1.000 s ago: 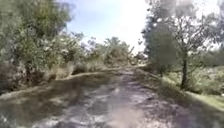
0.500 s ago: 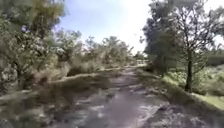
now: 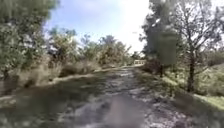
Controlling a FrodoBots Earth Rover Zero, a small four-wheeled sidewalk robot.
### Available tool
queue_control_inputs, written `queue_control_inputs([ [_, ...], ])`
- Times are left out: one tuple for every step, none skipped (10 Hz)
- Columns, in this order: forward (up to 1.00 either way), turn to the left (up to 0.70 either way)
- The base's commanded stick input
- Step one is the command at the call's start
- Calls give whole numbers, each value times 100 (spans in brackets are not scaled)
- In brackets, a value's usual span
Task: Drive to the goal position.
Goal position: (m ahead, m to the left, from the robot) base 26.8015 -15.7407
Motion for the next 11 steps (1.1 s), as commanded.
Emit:
queue_control_inputs([
  [70, 0],
  [70, 0],
  [70, 0],
  [70, 0],
  [70, 0],
  [70, 0],
  [70, 0],
  [70, 0],
  [70, 0],
  [70, 0],
  [70, 0],
])
